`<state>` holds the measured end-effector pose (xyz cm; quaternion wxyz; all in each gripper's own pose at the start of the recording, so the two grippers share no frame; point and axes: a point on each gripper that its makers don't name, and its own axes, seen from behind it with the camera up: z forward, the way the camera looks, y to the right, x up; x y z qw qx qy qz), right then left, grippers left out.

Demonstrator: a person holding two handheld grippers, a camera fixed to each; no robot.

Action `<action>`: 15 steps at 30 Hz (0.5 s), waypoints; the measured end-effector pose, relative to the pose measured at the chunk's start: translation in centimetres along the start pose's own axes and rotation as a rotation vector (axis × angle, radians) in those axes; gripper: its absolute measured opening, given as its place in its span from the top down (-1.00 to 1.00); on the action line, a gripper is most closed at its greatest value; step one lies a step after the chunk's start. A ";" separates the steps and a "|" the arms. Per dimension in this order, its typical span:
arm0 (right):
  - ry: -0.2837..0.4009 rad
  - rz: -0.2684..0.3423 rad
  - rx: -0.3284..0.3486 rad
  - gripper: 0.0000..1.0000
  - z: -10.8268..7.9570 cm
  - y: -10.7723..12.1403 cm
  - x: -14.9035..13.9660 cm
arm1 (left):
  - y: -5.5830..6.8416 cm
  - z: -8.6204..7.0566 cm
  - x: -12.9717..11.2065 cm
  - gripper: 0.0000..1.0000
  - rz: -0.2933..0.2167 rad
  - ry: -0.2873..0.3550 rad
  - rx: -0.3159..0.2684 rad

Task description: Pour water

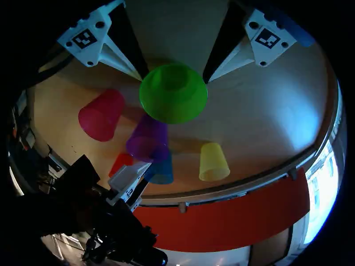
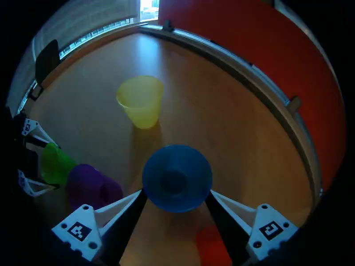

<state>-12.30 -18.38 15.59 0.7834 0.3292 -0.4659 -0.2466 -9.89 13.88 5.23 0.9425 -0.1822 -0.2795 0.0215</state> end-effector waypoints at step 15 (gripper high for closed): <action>0.020 -0.015 0.004 -0.96 -2.2 -0.3 -0.8 | -0.2 -2.0 -1.1 -0.75 0.002 -0.012 0.026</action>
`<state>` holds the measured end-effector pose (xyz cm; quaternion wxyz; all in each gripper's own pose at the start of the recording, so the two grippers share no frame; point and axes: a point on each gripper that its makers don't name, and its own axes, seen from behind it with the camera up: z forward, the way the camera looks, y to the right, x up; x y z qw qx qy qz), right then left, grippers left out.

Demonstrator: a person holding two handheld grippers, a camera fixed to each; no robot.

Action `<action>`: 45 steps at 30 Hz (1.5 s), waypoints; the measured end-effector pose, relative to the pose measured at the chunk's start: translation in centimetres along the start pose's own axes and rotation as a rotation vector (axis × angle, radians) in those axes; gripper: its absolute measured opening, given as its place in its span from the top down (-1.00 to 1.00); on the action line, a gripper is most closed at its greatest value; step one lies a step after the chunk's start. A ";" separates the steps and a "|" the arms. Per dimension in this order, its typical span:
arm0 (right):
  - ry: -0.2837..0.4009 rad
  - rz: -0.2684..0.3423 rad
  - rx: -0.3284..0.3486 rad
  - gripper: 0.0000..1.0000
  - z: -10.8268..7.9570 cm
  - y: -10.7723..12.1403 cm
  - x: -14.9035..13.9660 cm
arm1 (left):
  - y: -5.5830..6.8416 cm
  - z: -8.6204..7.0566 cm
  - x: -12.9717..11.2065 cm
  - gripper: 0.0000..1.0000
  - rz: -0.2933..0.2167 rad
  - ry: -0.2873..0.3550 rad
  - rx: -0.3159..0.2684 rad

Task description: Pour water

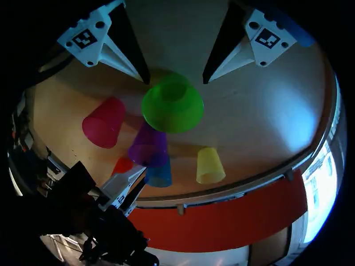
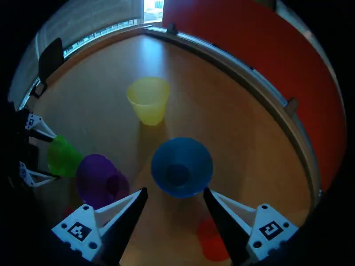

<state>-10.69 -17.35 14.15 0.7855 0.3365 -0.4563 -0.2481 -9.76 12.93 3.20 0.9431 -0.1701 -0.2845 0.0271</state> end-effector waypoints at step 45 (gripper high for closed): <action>0.417 0.177 -0.235 -0.95 -16.2 -0.2 -3.8 | -2.3 -10.6 3.0 -0.75 -0.038 0.116 0.140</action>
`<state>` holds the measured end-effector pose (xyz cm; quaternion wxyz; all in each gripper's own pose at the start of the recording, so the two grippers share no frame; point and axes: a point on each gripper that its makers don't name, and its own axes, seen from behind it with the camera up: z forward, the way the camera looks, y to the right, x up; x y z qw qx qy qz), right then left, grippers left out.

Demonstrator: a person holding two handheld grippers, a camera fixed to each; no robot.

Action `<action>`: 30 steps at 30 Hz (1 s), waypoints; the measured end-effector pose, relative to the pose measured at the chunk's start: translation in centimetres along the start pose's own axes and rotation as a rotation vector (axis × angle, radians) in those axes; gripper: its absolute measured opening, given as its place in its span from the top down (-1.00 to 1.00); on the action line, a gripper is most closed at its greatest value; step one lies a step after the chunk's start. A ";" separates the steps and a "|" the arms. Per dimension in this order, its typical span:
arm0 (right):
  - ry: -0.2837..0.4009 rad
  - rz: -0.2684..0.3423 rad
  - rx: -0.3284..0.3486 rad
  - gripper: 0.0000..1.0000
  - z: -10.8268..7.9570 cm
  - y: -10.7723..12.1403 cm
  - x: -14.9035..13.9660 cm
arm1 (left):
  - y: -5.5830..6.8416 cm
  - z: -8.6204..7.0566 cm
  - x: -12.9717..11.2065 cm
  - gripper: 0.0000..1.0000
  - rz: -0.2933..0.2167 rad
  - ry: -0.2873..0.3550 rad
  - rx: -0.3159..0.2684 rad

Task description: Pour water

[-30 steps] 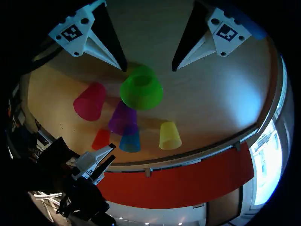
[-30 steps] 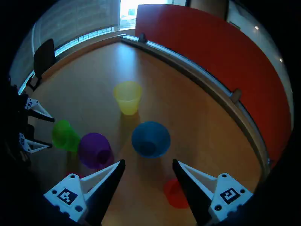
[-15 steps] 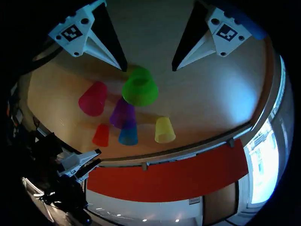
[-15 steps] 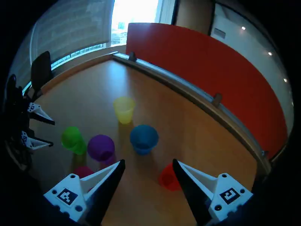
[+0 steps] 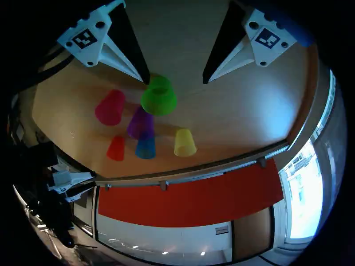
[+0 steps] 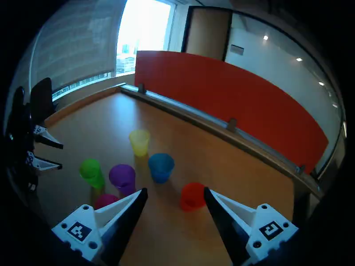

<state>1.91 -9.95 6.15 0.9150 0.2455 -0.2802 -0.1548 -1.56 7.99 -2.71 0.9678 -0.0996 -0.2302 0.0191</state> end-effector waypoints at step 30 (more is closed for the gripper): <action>0.300 0.213 -0.297 -0.95 -11.9 1.8 -0.5 | -4.9 -7.1 8.5 -0.76 -0.059 0.239 0.125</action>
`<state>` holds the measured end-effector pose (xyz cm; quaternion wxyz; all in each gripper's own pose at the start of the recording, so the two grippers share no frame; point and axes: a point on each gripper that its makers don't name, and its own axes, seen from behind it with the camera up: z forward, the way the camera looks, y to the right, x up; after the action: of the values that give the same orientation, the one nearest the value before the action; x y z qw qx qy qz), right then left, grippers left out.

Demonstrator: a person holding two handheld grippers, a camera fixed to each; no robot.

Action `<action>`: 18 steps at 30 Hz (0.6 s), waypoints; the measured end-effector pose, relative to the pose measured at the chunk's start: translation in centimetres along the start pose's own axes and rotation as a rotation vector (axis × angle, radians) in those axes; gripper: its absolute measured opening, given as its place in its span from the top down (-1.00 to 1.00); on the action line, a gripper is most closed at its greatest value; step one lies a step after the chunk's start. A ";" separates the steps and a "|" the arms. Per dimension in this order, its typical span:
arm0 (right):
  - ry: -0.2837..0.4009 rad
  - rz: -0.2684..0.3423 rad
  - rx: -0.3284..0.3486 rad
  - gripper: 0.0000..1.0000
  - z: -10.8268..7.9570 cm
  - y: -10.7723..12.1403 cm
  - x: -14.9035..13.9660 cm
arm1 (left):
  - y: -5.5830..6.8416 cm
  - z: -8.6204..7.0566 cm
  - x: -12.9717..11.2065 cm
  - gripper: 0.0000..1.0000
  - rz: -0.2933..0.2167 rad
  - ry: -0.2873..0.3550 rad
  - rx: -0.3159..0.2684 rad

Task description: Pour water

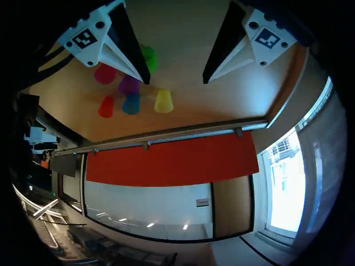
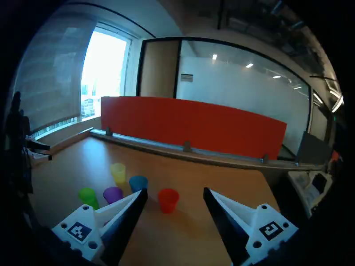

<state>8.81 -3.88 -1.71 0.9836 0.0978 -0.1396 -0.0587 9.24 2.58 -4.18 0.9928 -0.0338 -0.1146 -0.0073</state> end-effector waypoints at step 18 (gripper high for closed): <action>0.178 0.068 -0.137 -0.95 -1.9 2.9 3.9 | -1.8 -0.9 6.4 -0.75 -0.024 0.162 0.052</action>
<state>13.32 -1.23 -1.88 0.9979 0.0305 -0.0508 -0.0258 15.65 0.63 -3.43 0.9992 -0.0058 -0.0344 -0.0190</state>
